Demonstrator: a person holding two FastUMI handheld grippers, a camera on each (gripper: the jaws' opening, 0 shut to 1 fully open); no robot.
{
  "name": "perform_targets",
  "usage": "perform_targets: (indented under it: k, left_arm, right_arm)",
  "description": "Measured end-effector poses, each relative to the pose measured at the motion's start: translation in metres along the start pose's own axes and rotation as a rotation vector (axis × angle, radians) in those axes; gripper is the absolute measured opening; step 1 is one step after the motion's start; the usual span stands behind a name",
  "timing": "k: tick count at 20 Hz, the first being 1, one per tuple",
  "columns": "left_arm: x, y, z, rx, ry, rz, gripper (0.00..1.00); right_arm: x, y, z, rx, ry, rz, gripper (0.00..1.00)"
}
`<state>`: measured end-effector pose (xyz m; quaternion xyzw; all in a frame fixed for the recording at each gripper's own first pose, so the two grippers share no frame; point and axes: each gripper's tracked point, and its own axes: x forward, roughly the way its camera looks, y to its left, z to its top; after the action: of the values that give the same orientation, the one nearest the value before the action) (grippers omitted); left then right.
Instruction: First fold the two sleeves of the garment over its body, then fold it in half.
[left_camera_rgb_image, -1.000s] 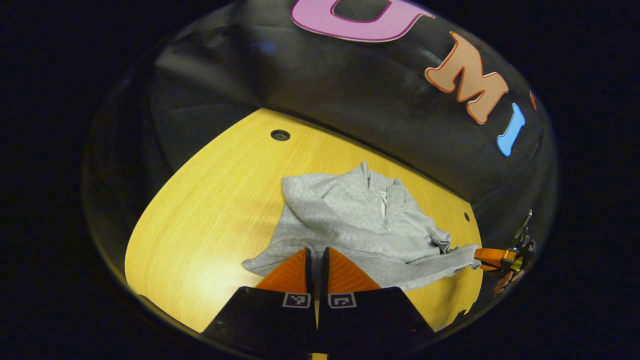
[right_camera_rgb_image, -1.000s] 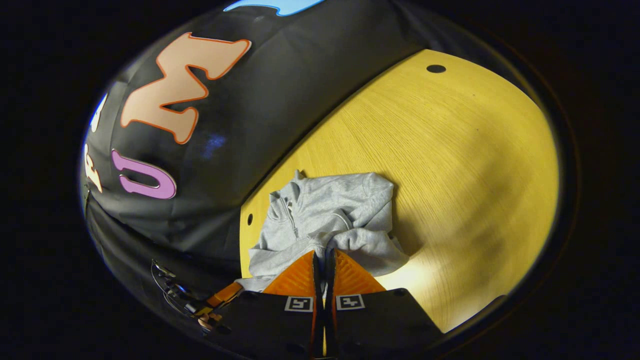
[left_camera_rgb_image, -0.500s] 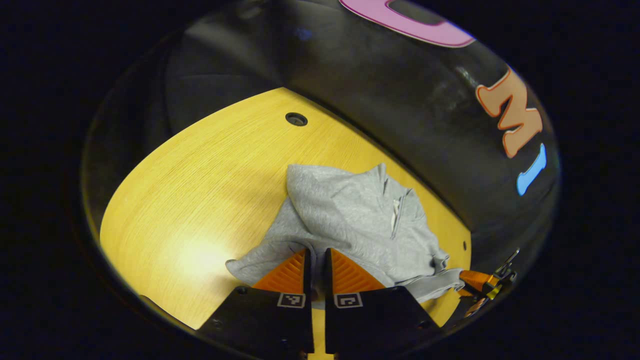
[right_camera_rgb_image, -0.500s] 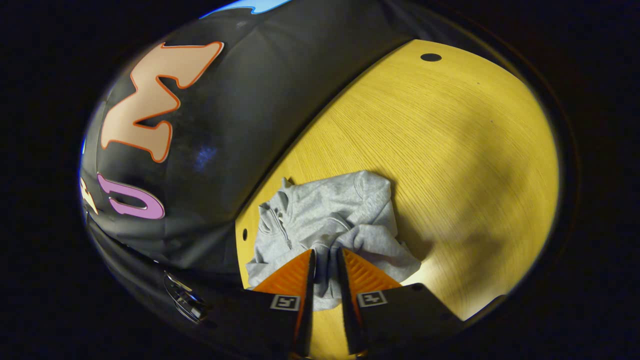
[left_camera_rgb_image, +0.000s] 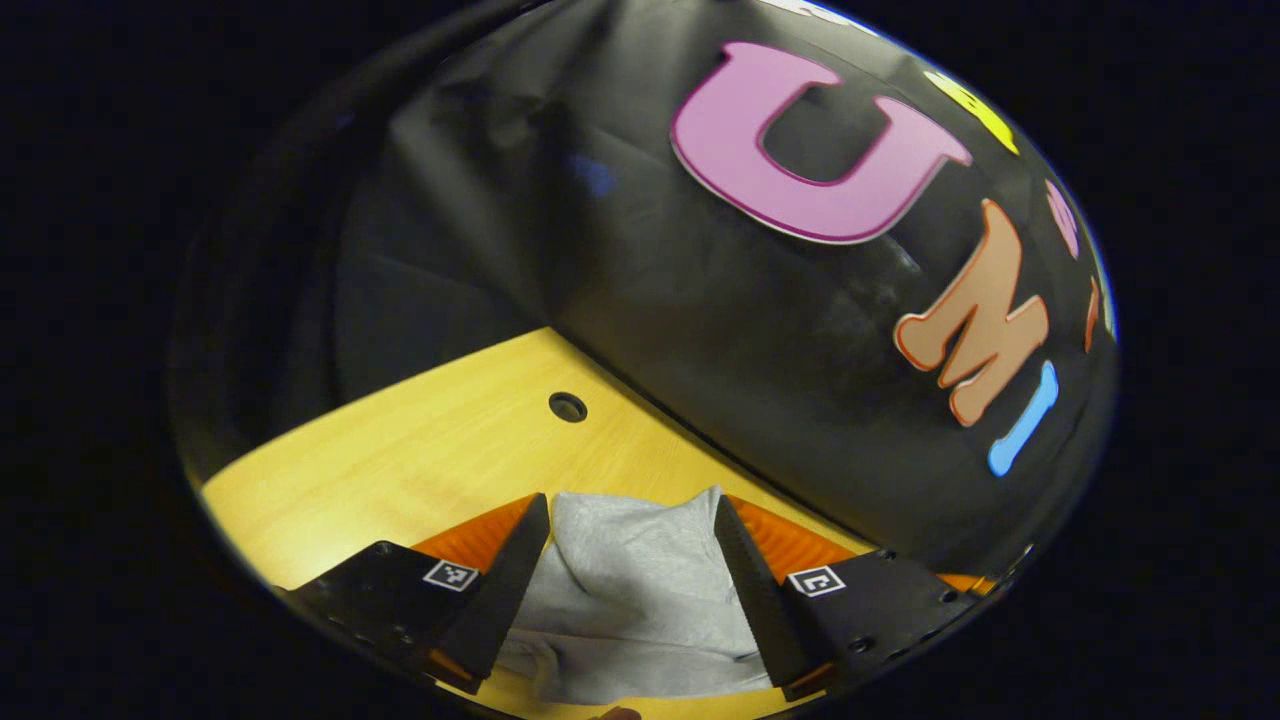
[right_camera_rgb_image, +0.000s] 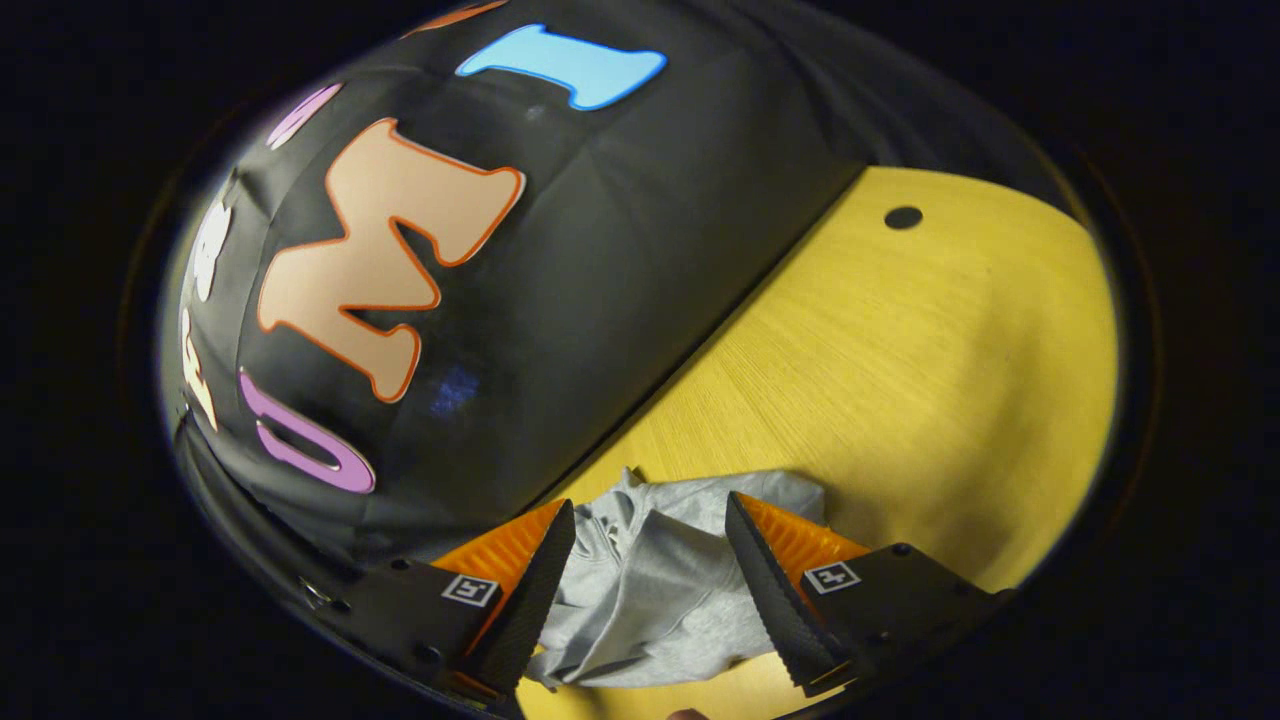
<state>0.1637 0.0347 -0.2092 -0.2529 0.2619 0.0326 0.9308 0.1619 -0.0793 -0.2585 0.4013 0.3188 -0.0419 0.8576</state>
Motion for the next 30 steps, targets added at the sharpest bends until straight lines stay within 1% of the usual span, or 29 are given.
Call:
perform_targets:
  k: [2, 4, 6, 9, 11, 13, 15, 16, 18, 19, 23, 24, 25, 28, 29, 30]
  left_arm:
    - [-0.011, -0.01, 0.014, 0.136, -0.053, 0.007, 0.96]
    - [-0.027, -0.023, 0.028, 0.223, -0.112, 0.009, 0.96]
    - [-0.048, -0.033, 0.04, 0.28, -0.175, 0.005, 0.96]
    - [-0.079, -0.044, 0.048, 0.341, -0.251, 0.016, 0.96]
    - [-0.101, -0.049, 0.054, 0.396, -0.304, 0.024, 0.96]
    - [-0.118, -0.051, 0.06, 0.485, -0.35, 0.045, 0.95]
    - [-0.13, -0.056, 0.062, 0.552, -0.369, 0.058, 0.95]
    - [-0.133, -0.059, 0.063, 0.562, -0.377, 0.06, 0.95]
    - [-0.137, -0.063, 0.061, 0.552, -0.38, 0.062, 0.95]
    - [-0.14, -0.064, 0.06, 0.548, -0.388, 0.059, 0.96]
    - [-0.151, -0.072, 0.058, 0.565, -0.409, 0.057, 0.96]
    - [-0.152, -0.075, 0.059, 0.565, -0.414, 0.051, 0.96]
    - [-0.154, -0.076, 0.059, 0.563, -0.417, 0.047, 0.96]
    - [-0.149, -0.078, 0.054, 0.552, -0.403, 0.042, 0.96]
    - [-0.149, -0.079, 0.054, 0.55, -0.4, 0.038, 0.96]
    - [-0.148, -0.078, 0.055, 0.55, -0.399, 0.04, 0.96]
  right_arm:
    - [-0.014, 0.006, 0.011, -0.106, -0.07, -0.011, 0.95]
    - [-0.036, 0.018, 0.028, -0.2, -0.177, -0.015, 0.95]
    - [-0.063, 0.032, 0.038, -0.32, -0.272, -0.008, 0.95]
    - [-0.1, 0.05, 0.041, -0.494, -0.375, 0.004, 0.96]
    - [-0.124, 0.059, 0.039, -0.573, -0.424, 0.007, 0.95]
    - [-0.145, 0.065, 0.034, -0.633, -0.46, 0.013, 0.95]
    - [-0.16, 0.073, 0.029, -0.694, -0.49, 0.029, 0.95]
    - [-0.166, 0.077, 0.027, -0.719, -0.509, 0.039, 0.95]
    - [-0.176, 0.08, 0.029, -0.788, -0.556, 0.024, 0.95]
    - [-0.178, 0.082, 0.028, -0.81, -0.567, 0.02, 0.95]
    - [-0.179, 0.097, 0.011, -0.804, -0.55, 0.055, 0.96]
    - [-0.177, 0.098, 0.009, -0.806, -0.545, 0.057, 0.93]
    - [-0.176, 0.1, 0.007, -0.806, -0.54, 0.062, 0.96]
    - [-0.173, 0.101, -0.001, -0.805, -0.522, 0.069, 0.96]
    - [-0.173, 0.103, -0.002, -0.802, -0.522, 0.072, 0.94]
    - [-0.174, 0.105, -0.002, -0.8, -0.527, 0.074, 0.96]
